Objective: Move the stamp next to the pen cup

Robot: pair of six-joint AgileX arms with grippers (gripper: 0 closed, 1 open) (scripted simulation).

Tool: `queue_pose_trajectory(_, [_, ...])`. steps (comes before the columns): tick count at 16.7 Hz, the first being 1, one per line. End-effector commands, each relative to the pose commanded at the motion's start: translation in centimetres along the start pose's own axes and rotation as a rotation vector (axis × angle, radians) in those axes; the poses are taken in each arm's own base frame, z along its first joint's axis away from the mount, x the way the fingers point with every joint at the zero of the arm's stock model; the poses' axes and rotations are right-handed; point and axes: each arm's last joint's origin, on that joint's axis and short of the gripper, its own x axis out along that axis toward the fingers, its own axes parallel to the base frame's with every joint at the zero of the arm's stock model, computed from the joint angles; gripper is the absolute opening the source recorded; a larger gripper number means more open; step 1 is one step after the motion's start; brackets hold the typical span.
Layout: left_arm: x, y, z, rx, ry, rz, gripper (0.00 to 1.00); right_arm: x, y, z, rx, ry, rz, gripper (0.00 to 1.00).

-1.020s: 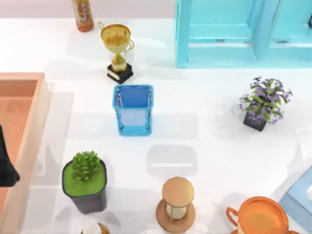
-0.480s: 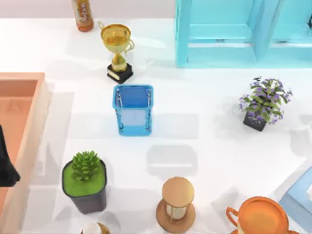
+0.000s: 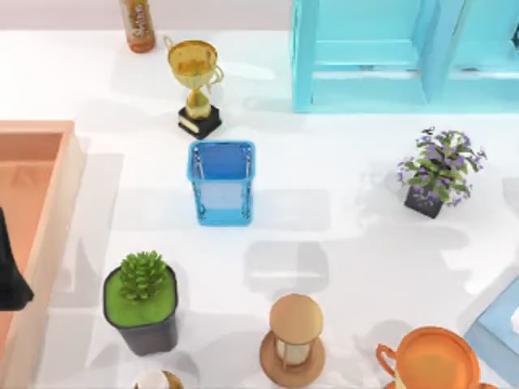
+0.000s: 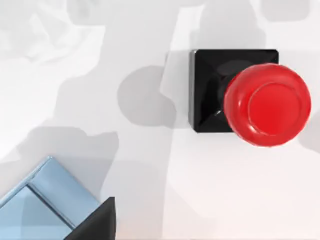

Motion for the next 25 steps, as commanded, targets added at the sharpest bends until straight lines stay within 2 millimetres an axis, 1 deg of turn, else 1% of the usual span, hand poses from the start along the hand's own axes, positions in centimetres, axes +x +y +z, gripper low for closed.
queue_pose_trajectory(2, [0.0,0.0,0.0,0.0,0.0,0.0,1.0,1.0,-1.1,2.0,0.0,0.094,0.02,1.0])
queue_pose_trajectory(4, [0.0,0.0,0.0,0.0,0.0,0.0,1.0,1.8,-2.0,3.6,0.001,0.156,0.035,1.0])
queue_pose_trajectory(7, [0.0,0.0,0.0,0.0,0.0,0.0,1.0,2.6,-2.7,4.7,0.002,0.204,0.05,1.0])
queue_pose_trajectory(12, [0.0,0.0,0.0,0.0,0.0,0.0,1.0,2.7,-2.6,4.8,-0.002,0.206,0.05,1.0])
queue_pose_trajectory(14, [0.0,0.0,0.0,0.0,0.0,0.0,1.0,3.2,-2.6,4.7,0.0,0.209,0.051,1.0])
queue_pose_trajectory(16, [0.0,0.0,0.0,0.0,0.0,0.0,1.0,4.8,-2.6,4.5,0.002,0.213,0.052,1.0])
queue_pose_trajectory(20, [0.0,0.0,0.0,0.0,0.0,0.0,1.0,9.7,-2.5,3.8,0.002,0.198,0.048,1.0])
queue_pose_trajectory(22, [0.0,0.0,0.0,0.0,0.0,0.0,1.0,11.6,-2.3,3.1,0.002,0.202,0.049,1.0])
queue_pose_trajectory(23, [0.0,0.0,0.0,0.0,0.0,0.0,1.0,12.2,-2.3,2.9,0.002,0.206,0.05,1.0])
queue_pose_trajectory(25, [0.0,0.0,0.0,0.0,0.0,0.0,1.0,12.5,-2.2,2.7,0.002,0.208,0.051,1.0])
